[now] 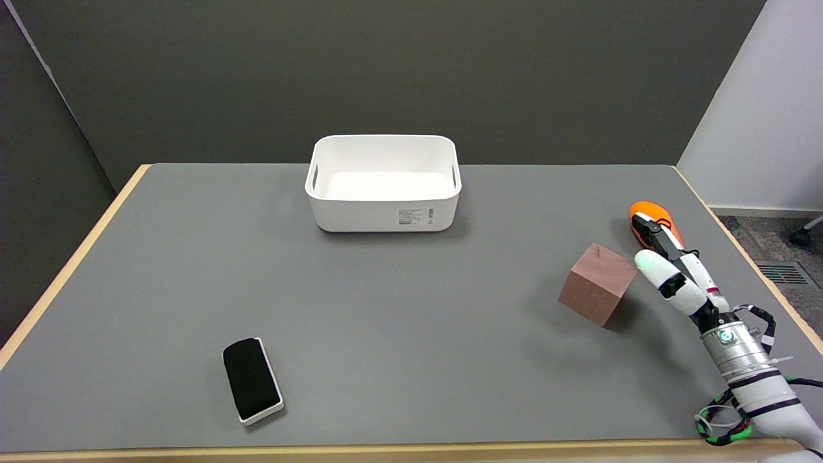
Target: Pick up wooden cube.
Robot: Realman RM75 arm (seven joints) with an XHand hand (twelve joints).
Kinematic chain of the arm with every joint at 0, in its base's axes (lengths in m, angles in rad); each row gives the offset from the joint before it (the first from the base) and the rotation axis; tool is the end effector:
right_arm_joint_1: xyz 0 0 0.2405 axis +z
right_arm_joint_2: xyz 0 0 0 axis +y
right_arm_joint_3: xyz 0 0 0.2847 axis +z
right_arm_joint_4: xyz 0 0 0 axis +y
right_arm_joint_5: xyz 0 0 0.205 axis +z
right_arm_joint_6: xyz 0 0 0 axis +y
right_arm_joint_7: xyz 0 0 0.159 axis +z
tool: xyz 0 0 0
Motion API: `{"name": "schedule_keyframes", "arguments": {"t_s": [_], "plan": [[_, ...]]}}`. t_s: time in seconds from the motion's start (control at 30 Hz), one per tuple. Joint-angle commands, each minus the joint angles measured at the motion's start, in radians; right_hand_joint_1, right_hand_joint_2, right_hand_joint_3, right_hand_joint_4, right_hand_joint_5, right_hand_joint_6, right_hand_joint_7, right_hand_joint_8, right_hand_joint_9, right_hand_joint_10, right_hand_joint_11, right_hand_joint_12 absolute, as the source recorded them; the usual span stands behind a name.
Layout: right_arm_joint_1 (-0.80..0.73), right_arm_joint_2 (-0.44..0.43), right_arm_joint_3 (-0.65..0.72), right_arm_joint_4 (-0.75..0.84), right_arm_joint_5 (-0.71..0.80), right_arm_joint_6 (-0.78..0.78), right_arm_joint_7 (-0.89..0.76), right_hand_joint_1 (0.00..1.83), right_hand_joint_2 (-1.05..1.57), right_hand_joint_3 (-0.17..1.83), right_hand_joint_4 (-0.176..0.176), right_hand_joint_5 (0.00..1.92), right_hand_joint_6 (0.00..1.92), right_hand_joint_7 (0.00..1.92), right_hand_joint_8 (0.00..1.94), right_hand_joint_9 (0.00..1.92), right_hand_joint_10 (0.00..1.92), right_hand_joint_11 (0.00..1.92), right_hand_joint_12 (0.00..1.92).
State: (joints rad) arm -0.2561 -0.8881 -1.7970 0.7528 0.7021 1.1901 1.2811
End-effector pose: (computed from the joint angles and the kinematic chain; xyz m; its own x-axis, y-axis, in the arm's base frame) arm -0.3501 -0.1952 0.5194 0.5199 0.2564 0.8148 -0.8335 -0.0563 0.5496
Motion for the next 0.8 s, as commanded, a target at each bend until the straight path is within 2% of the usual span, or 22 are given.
{"name": "schedule_keyframes", "arguments": {"t_s": [0.03,0.27,0.5,0.6,0.7,0.8], "plan": [[0.116,-0.035,-0.044,-0.157,-0.014,-0.004,0.105,0.15,0.5,0.9,-0.171,0.05,0.37,0.06,0.25,0.02,0.31,0.0,0.29],[0.115,-0.039,-0.047,-0.139,-0.026,0.006,0.105,0.16,0.5,0.9,-0.176,0.05,0.37,0.06,0.24,0.02,0.32,0.0,0.33],[0.108,-0.04,-0.049,-0.131,-0.133,0.021,0.152,0.16,0.5,0.89,-0.176,0.05,0.37,0.06,0.25,0.02,0.34,0.0,0.38],[0.107,-0.047,-0.054,-0.13,-0.158,0.018,0.159,0.16,0.49,0.89,-0.176,0.05,0.32,0.05,0.22,0.02,0.31,0.0,0.38],[0.107,-0.058,-0.06,-0.13,-0.16,0.013,0.159,0.3,0.52,0.95,-0.176,0.08,0.21,0.08,0.1,0.08,0.14,0.0,0.27],[0.107,-0.063,-0.06,-0.141,-0.183,0.018,0.158,0.33,0.52,0.95,-0.176,0.08,0.19,0.07,0.09,0.08,0.12,0.0,0.27]]}}
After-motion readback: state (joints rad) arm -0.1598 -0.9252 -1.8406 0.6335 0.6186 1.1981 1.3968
